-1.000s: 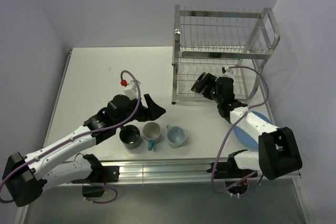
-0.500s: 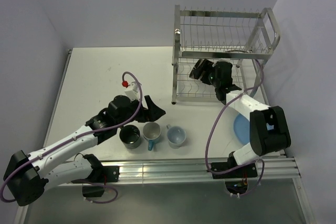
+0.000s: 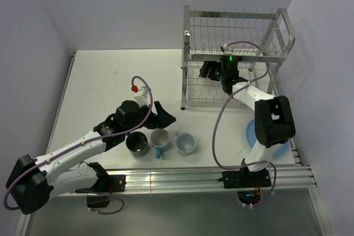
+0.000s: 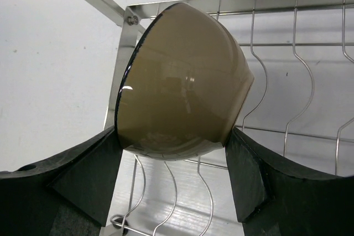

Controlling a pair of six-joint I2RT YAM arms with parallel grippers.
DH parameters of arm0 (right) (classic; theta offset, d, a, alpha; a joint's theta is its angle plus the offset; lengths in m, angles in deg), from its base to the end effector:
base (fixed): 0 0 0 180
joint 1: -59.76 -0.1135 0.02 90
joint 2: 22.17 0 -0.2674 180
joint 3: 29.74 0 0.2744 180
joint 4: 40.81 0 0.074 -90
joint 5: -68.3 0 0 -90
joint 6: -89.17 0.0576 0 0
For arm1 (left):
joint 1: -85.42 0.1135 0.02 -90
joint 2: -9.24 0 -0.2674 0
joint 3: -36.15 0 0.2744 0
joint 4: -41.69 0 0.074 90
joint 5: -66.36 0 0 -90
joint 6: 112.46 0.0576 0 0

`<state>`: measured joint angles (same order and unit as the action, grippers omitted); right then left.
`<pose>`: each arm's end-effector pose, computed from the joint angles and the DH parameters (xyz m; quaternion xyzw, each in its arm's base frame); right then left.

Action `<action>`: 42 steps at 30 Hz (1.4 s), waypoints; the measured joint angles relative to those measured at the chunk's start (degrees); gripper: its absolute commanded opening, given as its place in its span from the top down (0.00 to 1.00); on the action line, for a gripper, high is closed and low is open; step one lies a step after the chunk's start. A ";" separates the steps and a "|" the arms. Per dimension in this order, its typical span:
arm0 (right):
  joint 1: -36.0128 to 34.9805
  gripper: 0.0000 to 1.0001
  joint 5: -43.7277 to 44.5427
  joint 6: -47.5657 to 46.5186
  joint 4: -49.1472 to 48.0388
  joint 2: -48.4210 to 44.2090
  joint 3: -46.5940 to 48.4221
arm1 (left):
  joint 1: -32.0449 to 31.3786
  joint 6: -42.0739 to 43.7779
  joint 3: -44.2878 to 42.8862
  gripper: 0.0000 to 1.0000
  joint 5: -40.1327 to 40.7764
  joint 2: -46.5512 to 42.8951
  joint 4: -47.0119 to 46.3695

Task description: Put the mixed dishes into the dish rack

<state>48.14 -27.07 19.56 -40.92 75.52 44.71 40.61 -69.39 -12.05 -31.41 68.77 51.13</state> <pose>0.4188 0.0916 0.2186 0.0380 0.8331 0.1893 0.5183 0.1903 -0.2000 0.2436 0.0233 0.8217 -0.4456 0.3546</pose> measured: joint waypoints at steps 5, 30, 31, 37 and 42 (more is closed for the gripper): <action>0.00 1.00 1.05 -3.41 3.19 1.66 2.82 | 0.02 0.63 0.00 0.14 0.02 0.00 -0.61; -4.55 1.00 6.73 -16.81 14.05 13.31 19.21 | 0.87 2.75 0.74 0.14 3.15 -2.84 2.47; -4.55 0.97 6.93 -16.87 14.10 13.31 19.21 | 0.87 2.80 0.74 0.14 3.43 -3.06 2.71; -4.63 0.54 7.89 -16.85 14.40 13.35 19.26 | 0.87 2.97 1.20 0.14 5.20 -4.42 5.22; -4.63 0.29 8.20 -16.57 14.67 13.35 19.30 | 0.87 2.93 1.88 0.14 5.33 -4.63 5.64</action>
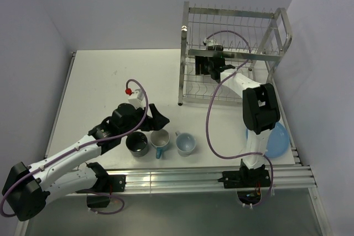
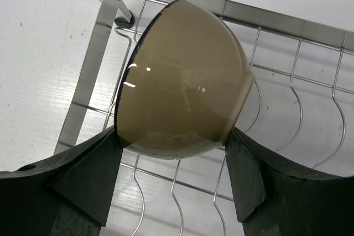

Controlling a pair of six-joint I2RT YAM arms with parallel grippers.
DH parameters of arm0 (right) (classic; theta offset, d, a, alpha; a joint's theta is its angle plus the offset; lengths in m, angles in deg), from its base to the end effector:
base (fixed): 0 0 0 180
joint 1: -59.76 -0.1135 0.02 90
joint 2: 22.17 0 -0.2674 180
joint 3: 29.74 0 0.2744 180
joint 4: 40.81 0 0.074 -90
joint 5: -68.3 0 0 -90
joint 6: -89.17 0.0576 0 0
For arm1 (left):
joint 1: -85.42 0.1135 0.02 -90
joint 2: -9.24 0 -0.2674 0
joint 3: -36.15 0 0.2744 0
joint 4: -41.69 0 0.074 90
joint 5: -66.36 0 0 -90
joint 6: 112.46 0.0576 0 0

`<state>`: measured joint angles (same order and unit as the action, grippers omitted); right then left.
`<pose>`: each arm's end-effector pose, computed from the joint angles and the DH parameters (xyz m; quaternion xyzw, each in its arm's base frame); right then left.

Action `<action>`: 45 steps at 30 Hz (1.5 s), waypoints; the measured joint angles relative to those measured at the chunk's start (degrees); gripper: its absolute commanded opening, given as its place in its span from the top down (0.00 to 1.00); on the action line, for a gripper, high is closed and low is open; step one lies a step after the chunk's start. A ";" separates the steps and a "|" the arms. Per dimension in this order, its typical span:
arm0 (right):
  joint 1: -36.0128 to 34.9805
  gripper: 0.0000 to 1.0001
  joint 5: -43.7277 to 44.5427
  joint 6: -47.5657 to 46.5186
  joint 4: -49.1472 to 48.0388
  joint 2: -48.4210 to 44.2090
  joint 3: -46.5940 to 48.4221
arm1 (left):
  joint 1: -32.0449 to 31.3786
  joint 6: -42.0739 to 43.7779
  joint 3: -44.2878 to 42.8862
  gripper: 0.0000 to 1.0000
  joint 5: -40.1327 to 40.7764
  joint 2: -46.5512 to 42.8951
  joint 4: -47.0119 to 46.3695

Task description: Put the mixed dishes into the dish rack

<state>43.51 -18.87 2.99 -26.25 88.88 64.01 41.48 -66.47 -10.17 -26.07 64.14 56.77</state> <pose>0.4710 0.1343 0.2120 -0.0827 0.8699 0.0634 0.4821 0.1841 -0.1808 0.2385 0.0111 0.8369 -0.3926 0.3813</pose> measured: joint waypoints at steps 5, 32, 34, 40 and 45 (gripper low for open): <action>0.00 0.11 0.17 1.01 0.96 0.42 0.61 | 0.00 -0.17 0.35 0.14 -0.04 0.02 0.50; 0.00 0.06 1.51 13.97 -1.95 -11.32 -14.36 | 0.00 -0.17 0.55 0.17 2.78 0.07 10.05; 0.00 0.06 1.75 15.80 -1.88 -13.81 -17.14 | 0.04 -0.20 0.55 0.17 3.63 0.00 11.63; 0.00 0.06 2.29 21.86 -2.05 -25.40 -26.49 | 0.04 -0.20 0.46 0.19 5.92 -0.59 14.97; -0.17 0.07 2.08 25.31 -1.31 -33.97 -31.91 | 0.04 -0.15 -0.96 0.23 7.37 -0.22 17.27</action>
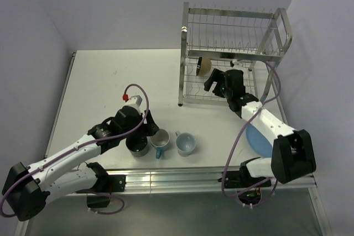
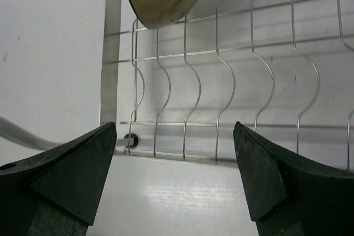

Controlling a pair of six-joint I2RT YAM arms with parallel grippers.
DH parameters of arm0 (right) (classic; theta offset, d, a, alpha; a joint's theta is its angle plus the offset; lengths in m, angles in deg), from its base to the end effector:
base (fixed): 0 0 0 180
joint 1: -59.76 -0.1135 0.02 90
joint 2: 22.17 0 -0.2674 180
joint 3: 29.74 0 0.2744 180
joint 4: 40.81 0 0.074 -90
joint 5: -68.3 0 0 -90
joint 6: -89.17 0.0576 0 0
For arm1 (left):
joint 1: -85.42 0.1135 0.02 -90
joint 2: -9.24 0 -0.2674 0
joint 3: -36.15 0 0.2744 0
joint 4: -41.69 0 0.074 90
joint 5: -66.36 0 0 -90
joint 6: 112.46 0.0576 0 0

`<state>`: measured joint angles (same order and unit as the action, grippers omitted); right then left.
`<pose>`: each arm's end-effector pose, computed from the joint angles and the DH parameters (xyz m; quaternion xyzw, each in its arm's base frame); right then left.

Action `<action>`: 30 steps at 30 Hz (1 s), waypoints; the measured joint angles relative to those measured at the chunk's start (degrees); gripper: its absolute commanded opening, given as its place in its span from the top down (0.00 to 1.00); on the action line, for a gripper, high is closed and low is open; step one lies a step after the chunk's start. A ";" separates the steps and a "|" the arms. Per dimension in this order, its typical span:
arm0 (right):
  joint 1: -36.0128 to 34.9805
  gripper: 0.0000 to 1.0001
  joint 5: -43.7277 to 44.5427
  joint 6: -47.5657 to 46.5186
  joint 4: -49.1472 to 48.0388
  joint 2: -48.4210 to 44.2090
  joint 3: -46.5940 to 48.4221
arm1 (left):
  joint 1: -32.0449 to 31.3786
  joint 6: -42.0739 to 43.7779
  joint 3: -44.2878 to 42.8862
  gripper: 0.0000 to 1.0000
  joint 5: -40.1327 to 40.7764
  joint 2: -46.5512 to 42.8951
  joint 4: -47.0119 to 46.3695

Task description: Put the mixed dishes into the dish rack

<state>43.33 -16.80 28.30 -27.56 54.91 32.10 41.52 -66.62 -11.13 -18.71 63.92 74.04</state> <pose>0.3279 0.0916 0.2393 0.1167 0.8509 0.1639 0.4853 0.1753 -0.1618 0.2123 -0.0203 0.9045 -0.2668 0.3321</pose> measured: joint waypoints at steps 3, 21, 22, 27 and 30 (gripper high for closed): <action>-0.79 0.08 0.09 2.49 1.95 -6.23 -4.15 | 0.00 0.09 -0.74 0.27 0.35 0.81 1.14; -21.49 0.12 5.90 13.94 24.85 -41.64 -9.44 | -0.74 2.40 -4.63 0.69 -1.36 10.05 4.42; -22.32 0.13 5.46 14.53 25.44 -40.89 -9.33 | -0.81 2.78 -4.72 0.77 -1.75 10.99 4.37; -24.52 0.13 2.54 16.96 27.08 -39.28 -9.33 | -0.72 4.11 -4.92 0.98 -1.92 12.92 4.94; -24.85 0.13 1.70 18.01 27.63 -40.52 -9.33 | -0.76 4.61 -5.60 1.00 -1.97 13.20 6.05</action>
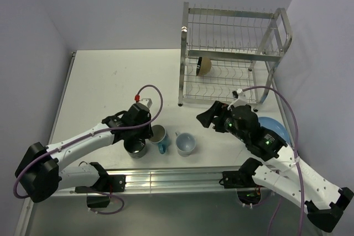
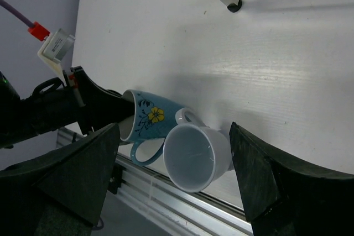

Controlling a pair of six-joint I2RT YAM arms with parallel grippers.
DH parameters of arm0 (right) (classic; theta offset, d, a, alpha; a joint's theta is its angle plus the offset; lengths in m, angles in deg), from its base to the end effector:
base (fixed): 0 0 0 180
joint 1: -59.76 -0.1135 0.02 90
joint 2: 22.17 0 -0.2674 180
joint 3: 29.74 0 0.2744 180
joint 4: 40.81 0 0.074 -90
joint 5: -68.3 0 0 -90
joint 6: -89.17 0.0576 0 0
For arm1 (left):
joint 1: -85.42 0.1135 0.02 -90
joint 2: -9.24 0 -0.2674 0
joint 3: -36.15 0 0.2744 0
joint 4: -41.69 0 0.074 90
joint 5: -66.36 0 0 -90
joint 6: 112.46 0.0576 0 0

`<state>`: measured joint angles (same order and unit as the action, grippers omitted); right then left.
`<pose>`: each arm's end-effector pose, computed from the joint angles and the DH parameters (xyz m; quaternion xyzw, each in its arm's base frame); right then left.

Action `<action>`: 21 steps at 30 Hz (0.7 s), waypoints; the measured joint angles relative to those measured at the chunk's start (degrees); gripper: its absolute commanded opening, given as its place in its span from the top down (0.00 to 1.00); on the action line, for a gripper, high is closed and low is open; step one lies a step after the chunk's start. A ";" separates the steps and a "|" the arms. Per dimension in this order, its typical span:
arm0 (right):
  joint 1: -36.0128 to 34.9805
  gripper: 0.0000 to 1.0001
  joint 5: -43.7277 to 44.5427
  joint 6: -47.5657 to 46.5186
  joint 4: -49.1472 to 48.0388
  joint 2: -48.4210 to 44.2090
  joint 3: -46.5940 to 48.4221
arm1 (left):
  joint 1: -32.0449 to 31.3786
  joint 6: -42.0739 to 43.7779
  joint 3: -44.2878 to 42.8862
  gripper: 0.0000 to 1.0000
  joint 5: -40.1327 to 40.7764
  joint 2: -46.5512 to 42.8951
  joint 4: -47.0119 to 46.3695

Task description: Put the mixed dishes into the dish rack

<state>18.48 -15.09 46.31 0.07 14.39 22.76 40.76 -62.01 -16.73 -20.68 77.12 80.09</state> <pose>0.1457 0.1191 0.2928 0.0740 0.8390 0.3395 0.4187 0.1890 -0.1826 0.1846 0.0342 0.9485 -0.1923 0.2493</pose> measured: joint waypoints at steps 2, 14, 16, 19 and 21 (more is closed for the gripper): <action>0.00 0.13 -0.37 0.44 0.33 -0.85 0.02 | 0.00 0.15 -1.07 1.00 0.33 -0.37 1.95; -0.11 0.20 -13.11 6.29 -8.72 -3.50 -3.02 | 0.00 -0.11 -11.47 1.00 1.01 -23.37 1.51; -0.11 0.23 -17.29 9.33 -14.86 -4.04 -6.43 | 0.00 -0.57 -10.16 1.00 -0.74 -27.98 -2.91; -0.13 0.26 -22.58 14.47 -24.02 -4.20 -11.30 | 0.00 -1.77 -5.86 1.00 -3.39 -33.66 -10.49; -0.46 0.28 -25.55 18.60 -30.60 -4.09 -14.60 | 0.00 -2.82 -2.36 1.00 -5.14 -35.45 -15.39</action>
<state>18.02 -40.64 64.91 -30.53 10.30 8.16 40.76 -64.83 -19.09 -25.81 41.67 64.71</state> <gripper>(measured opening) 0.736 0.134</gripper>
